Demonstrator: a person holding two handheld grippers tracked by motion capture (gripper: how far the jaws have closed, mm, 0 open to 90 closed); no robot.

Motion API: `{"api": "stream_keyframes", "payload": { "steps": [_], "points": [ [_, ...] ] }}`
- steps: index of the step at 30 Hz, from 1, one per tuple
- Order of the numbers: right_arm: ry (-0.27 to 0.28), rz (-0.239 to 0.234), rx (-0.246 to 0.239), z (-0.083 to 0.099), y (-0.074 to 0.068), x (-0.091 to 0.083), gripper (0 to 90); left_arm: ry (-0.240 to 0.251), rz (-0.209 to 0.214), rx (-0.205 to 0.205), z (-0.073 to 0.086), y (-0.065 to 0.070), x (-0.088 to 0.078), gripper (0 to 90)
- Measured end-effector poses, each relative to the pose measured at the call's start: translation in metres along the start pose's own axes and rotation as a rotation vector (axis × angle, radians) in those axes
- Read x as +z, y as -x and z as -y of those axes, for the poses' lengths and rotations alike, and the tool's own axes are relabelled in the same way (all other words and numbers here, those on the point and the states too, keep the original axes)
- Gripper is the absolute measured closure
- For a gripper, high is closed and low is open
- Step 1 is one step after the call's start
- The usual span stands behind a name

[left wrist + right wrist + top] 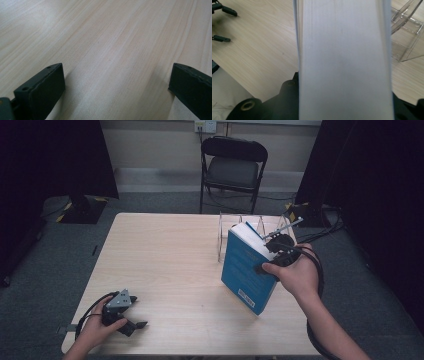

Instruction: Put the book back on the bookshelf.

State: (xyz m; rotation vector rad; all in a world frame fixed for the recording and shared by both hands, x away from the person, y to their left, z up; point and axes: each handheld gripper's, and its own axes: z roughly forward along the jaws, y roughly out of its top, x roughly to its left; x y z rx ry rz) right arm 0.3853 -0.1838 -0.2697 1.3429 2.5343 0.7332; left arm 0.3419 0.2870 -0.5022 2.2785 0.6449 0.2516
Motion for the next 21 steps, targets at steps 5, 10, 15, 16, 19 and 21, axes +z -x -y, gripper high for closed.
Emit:
{"api": "stream_keyframes", "payload": {
  "steps": [5, 10, 15, 16, 19, 21],
  "points": [
    [-0.009, 0.024, 0.02, -0.006, 0.004, 0.002, 61.8, 0.001, 0.0, 0.0, 0.0, 0.0, 0.0, 0.0],
    [-0.021, 0.058, 0.033, -0.015, 0.006, 0.006, 61.8, 0.001, 0.0, 0.001, 0.0, 0.0, 0.0, 0.0],
    [-0.014, 0.066, 0.053, -0.024, 0.009, 0.01, 61.8, 0.001, -0.001, 0.001, 0.0, 0.0, 0.0, 0.0],
    [-0.013, 0.065, 0.055, -0.026, 0.009, 0.011, 61.8, 0.001, 0.0, 0.001, 0.0, 0.0, 0.0, 0.0],
    [-0.021, 0.065, 0.077, -0.032, 0.01, 0.014, 61.8, 0.001, 0.0, 0.001, 0.0, 0.0, 0.0, 0.0],
    [-0.024, 0.072, 0.077, -0.036, 0.009, 0.015, 61.8, 0.001, 0.0, 0.001, 0.0, 0.0, 0.0, 0.0]
  ]
}}
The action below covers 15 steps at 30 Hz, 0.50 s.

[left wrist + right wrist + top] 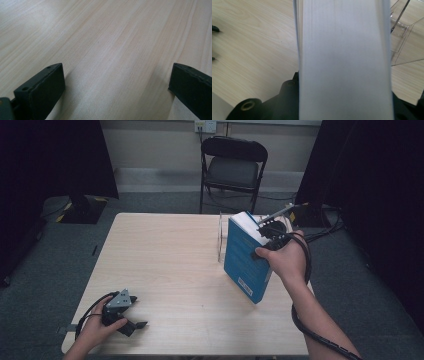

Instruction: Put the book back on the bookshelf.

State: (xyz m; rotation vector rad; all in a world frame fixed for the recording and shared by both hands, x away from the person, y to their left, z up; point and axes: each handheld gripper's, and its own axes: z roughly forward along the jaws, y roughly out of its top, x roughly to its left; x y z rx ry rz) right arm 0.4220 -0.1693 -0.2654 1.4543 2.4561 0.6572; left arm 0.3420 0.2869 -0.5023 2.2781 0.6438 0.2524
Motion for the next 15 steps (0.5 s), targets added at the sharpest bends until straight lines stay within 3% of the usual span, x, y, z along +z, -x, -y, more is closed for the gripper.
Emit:
{"api": "stream_keyframes", "payload": {
  "steps": [15],
  "points": [
    [0.014, 0.034, 0.046, -0.019, 0.003, 0.006, 61.8, 0.0, 0.0, 0.001, 0.0, 0.0, 0.0, 0.0]
  ]
}}
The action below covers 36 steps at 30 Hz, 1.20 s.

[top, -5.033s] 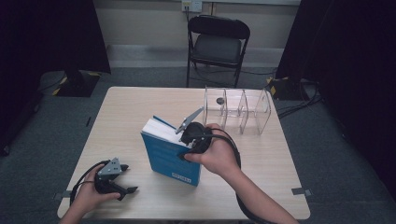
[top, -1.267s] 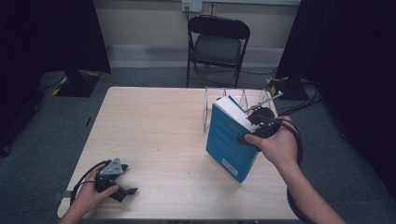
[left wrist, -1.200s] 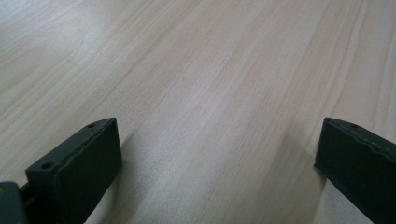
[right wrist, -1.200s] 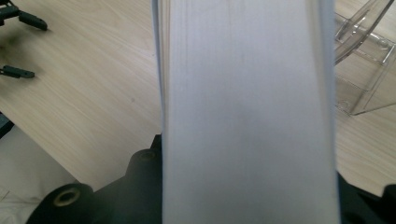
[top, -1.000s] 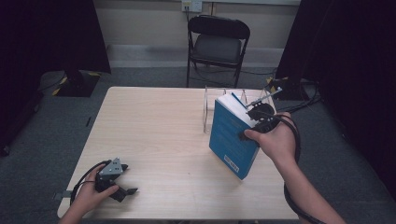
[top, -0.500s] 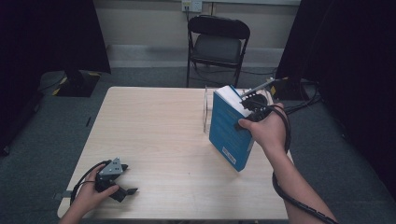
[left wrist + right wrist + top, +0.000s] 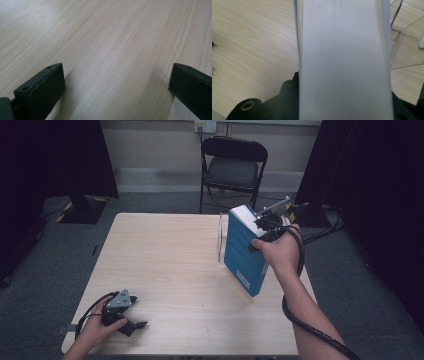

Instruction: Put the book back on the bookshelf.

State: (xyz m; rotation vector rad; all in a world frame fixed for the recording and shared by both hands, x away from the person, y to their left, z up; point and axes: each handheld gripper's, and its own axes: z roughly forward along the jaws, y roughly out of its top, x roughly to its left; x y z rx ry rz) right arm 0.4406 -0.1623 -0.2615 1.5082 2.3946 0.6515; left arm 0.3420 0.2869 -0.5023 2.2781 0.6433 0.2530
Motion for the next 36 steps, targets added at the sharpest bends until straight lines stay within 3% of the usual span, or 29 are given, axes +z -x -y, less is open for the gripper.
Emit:
{"api": "stream_keyframes", "payload": {
  "steps": [26, 36],
  "points": [
    [0.024, 0.048, 0.084, -0.021, -0.007, 0.013, 61.8, 0.0, -0.001, 0.0, 0.0, 0.0, 0.0, 0.0],
    [0.017, 0.057, 0.091, -0.027, -0.005, 0.016, 61.8, 0.0, 0.0, -0.001, 0.0, 0.0, 0.0, 0.0]
  ]
}}
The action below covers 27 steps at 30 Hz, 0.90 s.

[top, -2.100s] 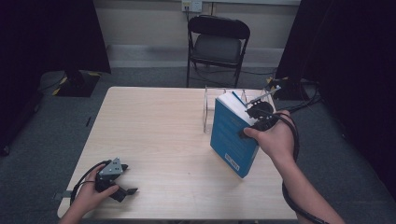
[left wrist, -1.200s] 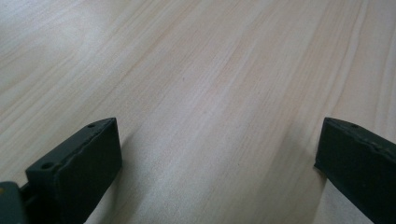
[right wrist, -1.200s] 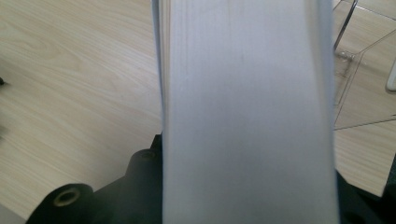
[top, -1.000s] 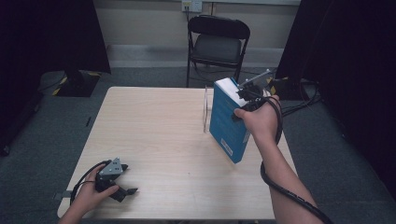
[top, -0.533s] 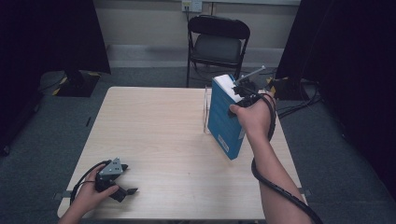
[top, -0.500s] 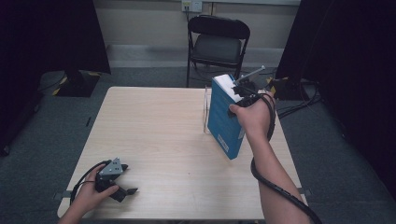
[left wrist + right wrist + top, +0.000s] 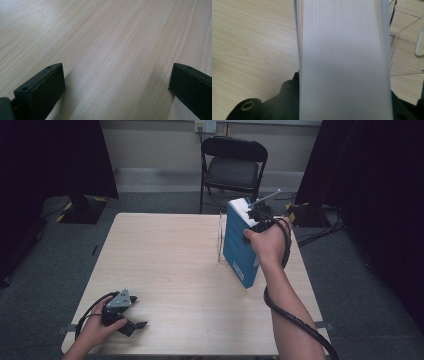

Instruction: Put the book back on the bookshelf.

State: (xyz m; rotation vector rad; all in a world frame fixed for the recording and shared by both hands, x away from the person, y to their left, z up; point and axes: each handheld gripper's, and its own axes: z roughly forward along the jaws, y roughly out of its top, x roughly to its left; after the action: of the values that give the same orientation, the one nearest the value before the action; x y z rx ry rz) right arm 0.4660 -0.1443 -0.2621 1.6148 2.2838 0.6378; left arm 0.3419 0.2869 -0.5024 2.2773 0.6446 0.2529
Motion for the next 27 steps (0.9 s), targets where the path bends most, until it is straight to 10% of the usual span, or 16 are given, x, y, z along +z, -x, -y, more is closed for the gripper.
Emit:
{"api": "stream_keyframes", "payload": {
  "steps": [27],
  "points": [
    [0.019, 0.004, 0.053, -0.016, -0.002, 0.017, 61.8, 0.0, 0.001, 0.002, 0.0, 0.0, 0.0, 0.0]
  ]
}}
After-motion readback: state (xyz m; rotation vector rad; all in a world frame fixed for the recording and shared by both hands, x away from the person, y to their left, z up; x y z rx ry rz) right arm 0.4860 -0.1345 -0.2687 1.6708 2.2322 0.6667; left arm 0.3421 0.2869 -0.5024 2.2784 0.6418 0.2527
